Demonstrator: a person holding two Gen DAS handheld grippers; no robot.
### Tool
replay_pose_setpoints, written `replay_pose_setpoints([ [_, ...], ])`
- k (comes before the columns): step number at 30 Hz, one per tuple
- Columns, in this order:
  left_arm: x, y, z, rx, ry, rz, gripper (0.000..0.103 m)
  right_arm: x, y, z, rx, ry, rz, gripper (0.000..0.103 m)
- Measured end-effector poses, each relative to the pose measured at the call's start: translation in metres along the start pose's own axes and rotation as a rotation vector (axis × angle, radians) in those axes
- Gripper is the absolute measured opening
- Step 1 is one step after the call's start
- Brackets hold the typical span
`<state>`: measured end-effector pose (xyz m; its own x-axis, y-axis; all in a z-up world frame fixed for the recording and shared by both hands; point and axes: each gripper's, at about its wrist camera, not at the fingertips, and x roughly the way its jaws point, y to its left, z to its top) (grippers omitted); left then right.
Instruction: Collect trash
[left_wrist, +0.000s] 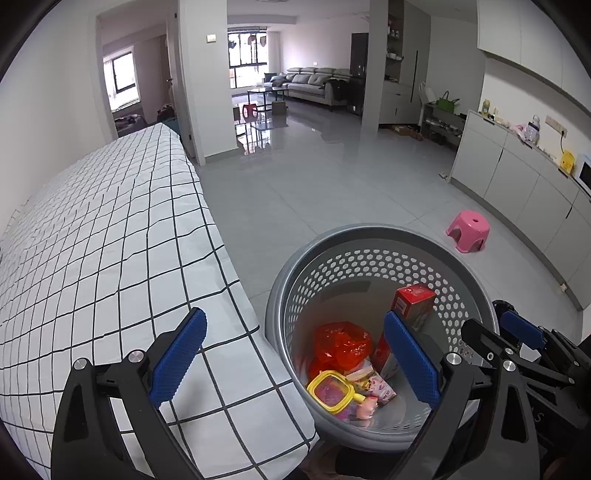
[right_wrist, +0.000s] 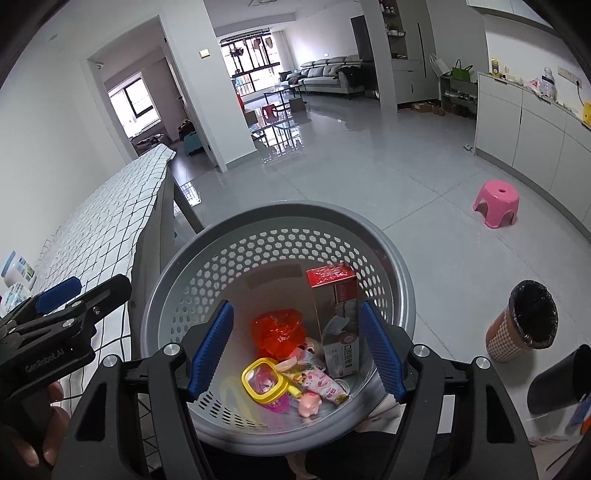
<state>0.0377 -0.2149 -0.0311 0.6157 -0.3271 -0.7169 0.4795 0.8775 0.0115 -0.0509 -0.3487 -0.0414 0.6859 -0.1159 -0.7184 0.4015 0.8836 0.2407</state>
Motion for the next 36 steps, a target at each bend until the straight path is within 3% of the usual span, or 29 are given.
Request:
replay_pose_setpoints([
  [25,-0.012,0.013,-0.013,-0.029,0.003,0.034,0.097,-0.019,0.017,-0.009,-0.037,-0.028,-0.014,0.070],
  [36,-0.027,0.011,-0.013,-0.017,-0.048,0.075,0.097,-0.023,0.020,-0.010,-0.041,-0.035,-0.011,0.070],
])
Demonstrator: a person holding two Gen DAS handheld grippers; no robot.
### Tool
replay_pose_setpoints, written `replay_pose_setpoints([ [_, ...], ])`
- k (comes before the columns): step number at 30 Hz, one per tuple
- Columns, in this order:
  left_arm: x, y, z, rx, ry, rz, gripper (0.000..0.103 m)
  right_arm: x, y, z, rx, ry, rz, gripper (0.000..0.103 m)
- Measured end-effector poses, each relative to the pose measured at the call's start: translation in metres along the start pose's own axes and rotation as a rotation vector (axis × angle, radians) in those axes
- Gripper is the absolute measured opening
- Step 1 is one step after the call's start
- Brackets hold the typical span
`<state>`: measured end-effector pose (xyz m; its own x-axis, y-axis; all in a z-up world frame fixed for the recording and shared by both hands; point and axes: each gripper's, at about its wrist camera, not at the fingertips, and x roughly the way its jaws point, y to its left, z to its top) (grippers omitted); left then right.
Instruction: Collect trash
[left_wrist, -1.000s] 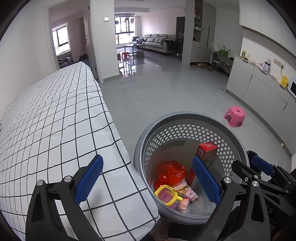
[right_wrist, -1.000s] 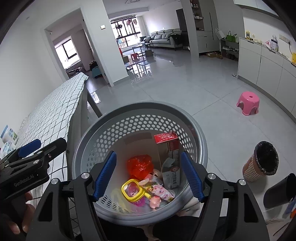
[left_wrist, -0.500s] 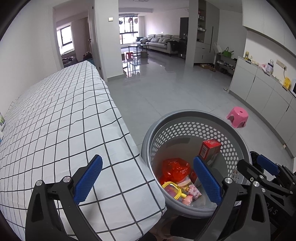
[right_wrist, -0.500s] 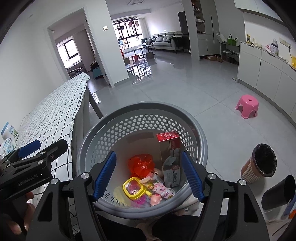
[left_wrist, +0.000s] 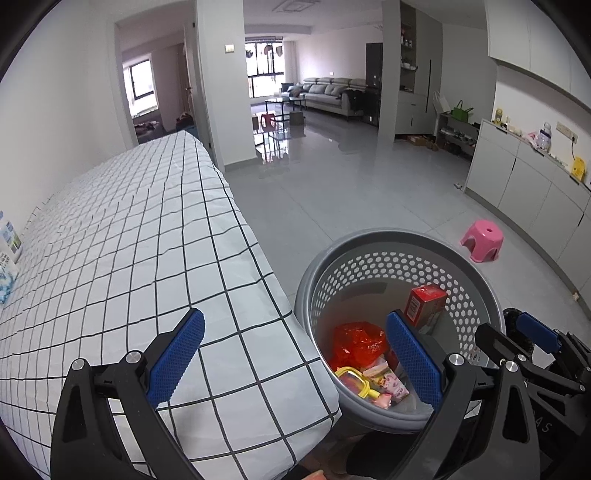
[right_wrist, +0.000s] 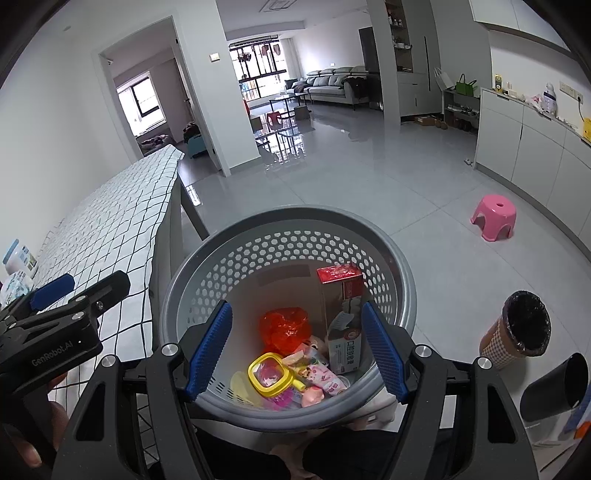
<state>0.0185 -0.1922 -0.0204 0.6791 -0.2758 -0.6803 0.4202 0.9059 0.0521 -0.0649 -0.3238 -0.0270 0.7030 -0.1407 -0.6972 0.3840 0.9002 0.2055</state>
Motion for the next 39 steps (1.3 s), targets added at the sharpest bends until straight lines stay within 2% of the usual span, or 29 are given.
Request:
replay_pose_setpoints([
  [39,-0.0004,0.0042,-0.0014,-0.014,0.018,-0.007,0.097,-0.0003,0.0001,-0.0013,0.000,-0.002,0.002,0.070],
])
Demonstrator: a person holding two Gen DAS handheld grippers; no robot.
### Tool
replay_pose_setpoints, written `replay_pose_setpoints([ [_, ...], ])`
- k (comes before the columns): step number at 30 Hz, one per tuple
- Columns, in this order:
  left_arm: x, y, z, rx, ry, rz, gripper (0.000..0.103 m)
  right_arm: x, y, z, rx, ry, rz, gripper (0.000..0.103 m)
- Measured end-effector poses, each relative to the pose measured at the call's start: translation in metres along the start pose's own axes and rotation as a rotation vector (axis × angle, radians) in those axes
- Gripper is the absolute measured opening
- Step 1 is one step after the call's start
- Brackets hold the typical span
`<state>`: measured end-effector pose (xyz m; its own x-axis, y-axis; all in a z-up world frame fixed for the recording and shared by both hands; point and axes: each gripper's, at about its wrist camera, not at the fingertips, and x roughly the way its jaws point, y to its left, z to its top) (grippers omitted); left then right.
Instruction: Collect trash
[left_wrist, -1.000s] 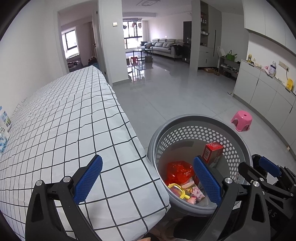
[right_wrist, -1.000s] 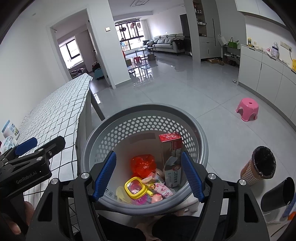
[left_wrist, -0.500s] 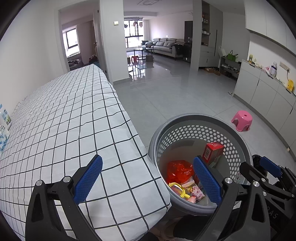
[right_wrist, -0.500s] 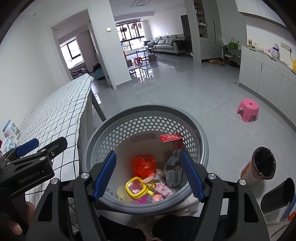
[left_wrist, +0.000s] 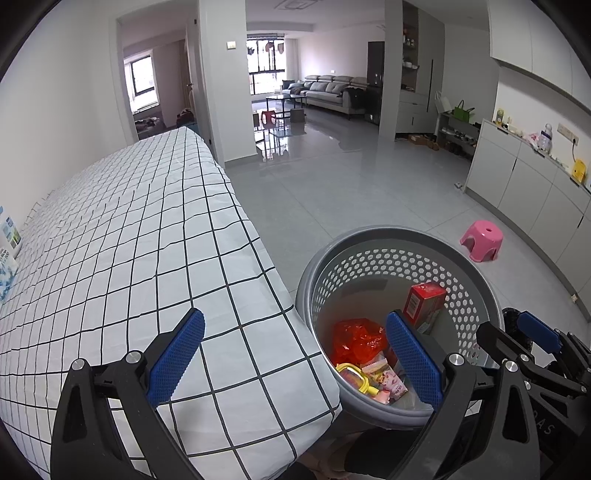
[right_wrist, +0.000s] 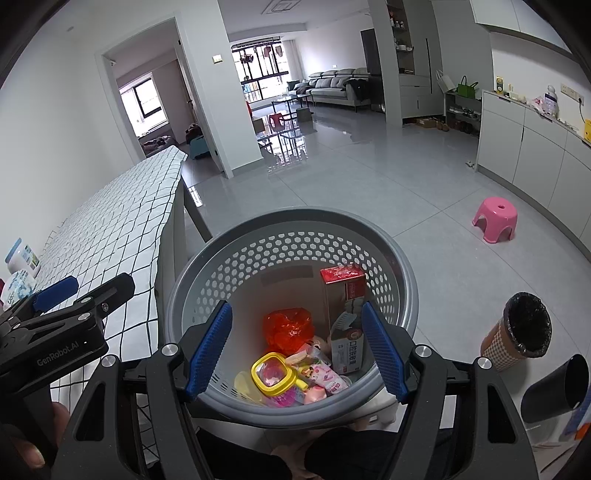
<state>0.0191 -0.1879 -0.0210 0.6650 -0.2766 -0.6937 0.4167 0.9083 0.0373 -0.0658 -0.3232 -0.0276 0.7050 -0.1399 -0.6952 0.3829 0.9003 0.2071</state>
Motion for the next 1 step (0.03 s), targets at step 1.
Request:
replay_pose_setpoints([
  [1,0.0001,-0.0003,-0.0003,0.000,0.001,0.000,0.097,0.0001,-0.0001,-0.0001,0.000,0.000,0.000,0.070],
])
